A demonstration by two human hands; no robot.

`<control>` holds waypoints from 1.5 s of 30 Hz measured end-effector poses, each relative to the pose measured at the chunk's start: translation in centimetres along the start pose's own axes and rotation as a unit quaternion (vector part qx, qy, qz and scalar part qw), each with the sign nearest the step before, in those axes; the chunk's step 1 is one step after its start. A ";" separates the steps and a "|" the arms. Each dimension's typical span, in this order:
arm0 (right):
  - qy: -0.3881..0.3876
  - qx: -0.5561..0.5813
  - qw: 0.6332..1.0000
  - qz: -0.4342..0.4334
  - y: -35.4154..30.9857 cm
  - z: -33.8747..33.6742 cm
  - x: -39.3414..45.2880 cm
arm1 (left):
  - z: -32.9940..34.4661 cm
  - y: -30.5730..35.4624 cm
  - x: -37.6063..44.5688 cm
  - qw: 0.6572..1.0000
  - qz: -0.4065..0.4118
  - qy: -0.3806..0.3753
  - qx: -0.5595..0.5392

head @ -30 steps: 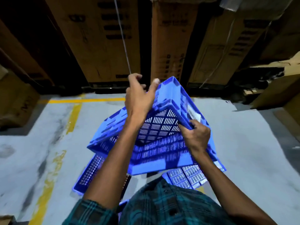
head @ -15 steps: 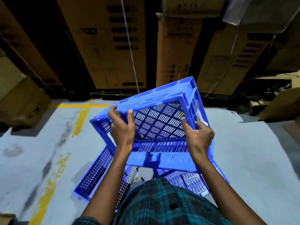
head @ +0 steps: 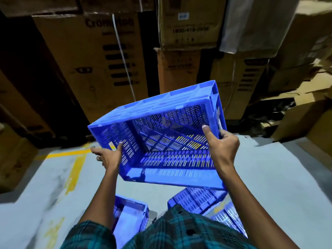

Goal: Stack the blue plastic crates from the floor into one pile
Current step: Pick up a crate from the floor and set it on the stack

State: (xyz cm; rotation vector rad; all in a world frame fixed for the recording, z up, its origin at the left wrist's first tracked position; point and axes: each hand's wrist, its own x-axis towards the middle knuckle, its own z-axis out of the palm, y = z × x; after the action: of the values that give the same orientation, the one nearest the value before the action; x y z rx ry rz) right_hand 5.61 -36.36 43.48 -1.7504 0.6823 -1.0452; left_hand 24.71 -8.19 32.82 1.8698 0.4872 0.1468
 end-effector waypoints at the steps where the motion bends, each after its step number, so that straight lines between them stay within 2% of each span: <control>1: 0.002 0.002 1.000 -0.001 -0.1 0.5 0.3 | 0.1 0.5 1.4 1.000 -0.007 -0.001 -0.011; 6: -0.001 0.027 1.000 0.008 -0.1 3.8 0.0 | 0.3 1.3 7.6 0.993 -0.079 0.032 -0.087; 11: -0.017 0.023 0.999 0.026 0.5 6.8 -0.7 | -0.9 -0.9 11.5 0.985 -0.153 0.034 -0.070; 16: 0.005 -0.008 0.998 0.057 2.2 9.2 -0.9 | -1.3 -2.8 12.8 0.986 -0.141 0.006 -0.085; 22: 0.048 -0.077 0.987 0.136 5.4 9.8 -0.5 | -1.3 -5.7 12.4 0.993 -0.112 -0.016 -0.033; 27: 0.046 -0.069 0.981 0.173 8.6 9.8 -0.8 | -0.3 -6.4 10.9 0.989 -0.146 0.036 0.008; 31: 0.033 -0.110 0.974 0.193 10.6 10.5 1.3 | 0.9 -5.2 10.3 0.985 -0.152 0.070 0.038; 37: -0.025 -0.174 0.966 0.190 13.3 12.0 6.4 | 3.8 -2.7 10.4 0.980 -0.155 0.118 0.037; 41: -0.066 -0.156 0.968 0.183 14.0 12.9 9.7 | 5.2 -1.3 11.5 0.978 -0.148 0.143 0.041; 45: -0.069 -0.131 0.969 0.198 14.9 14.6 11.9 | 7.3 1.1 13.9 0.977 -0.136 0.163 0.021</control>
State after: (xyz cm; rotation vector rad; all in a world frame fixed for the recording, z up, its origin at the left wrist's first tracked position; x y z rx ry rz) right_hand 24.23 -45.36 31.25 -1.7890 1.0656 -0.5743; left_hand 40.02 -9.32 29.37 1.8053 0.9731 0.2632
